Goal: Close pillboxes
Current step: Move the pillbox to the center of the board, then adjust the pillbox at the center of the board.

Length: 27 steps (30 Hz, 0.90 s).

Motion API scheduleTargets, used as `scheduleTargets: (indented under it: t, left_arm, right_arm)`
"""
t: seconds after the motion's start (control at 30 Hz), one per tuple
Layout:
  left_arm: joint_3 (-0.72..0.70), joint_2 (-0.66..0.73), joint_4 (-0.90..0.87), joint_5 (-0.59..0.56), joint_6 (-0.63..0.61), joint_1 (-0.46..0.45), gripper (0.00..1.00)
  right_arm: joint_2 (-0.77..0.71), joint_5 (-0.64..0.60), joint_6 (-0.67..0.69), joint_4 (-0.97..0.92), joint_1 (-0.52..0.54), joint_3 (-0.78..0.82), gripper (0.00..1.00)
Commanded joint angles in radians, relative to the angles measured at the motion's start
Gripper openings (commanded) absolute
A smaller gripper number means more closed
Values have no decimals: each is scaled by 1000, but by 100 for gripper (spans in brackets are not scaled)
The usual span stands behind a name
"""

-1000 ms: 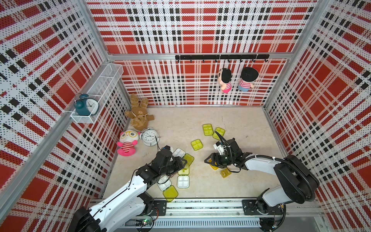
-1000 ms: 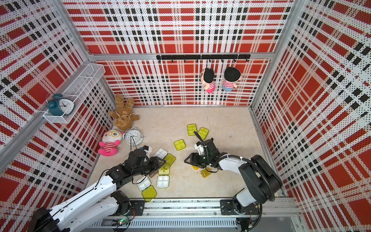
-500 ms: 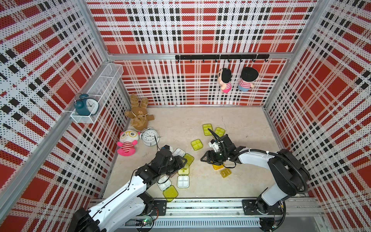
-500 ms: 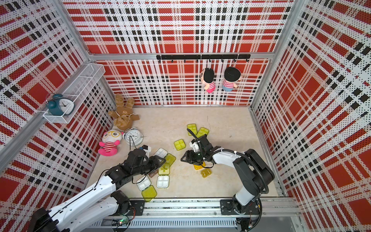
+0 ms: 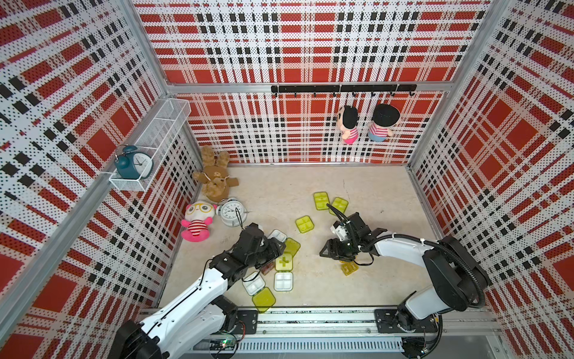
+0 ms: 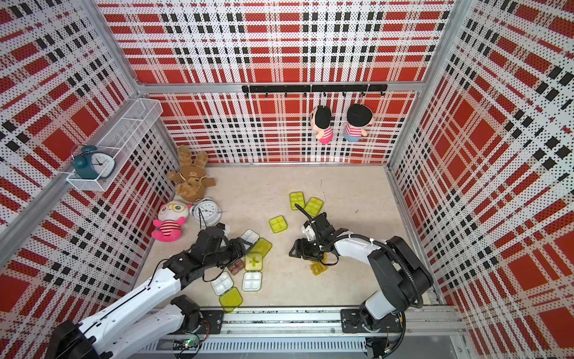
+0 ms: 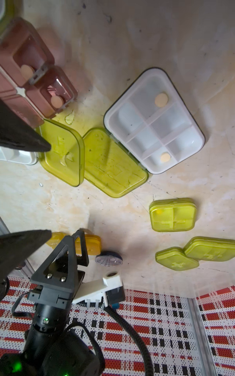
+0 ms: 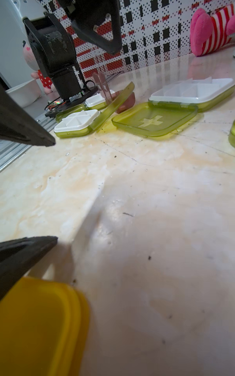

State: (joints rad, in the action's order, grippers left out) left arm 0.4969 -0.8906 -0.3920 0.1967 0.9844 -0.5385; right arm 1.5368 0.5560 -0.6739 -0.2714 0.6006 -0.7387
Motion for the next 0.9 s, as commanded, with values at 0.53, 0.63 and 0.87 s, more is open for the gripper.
scheduleTargets:
  t: [0.53, 0.63, 0.87]
  left_arm:
    - [12, 238, -226, 180, 73, 24, 98]
    - [-6, 248, -223, 167, 95, -9, 98]
    - [-88, 297, -201, 164, 182, -74, 98]
  right_arm:
    - [150, 234, -90, 303, 127, -140, 75]
    - [183, 239, -85, 299, 135, -170, 74]
    - [245, 232, -69, 261, 175, -235, 75]
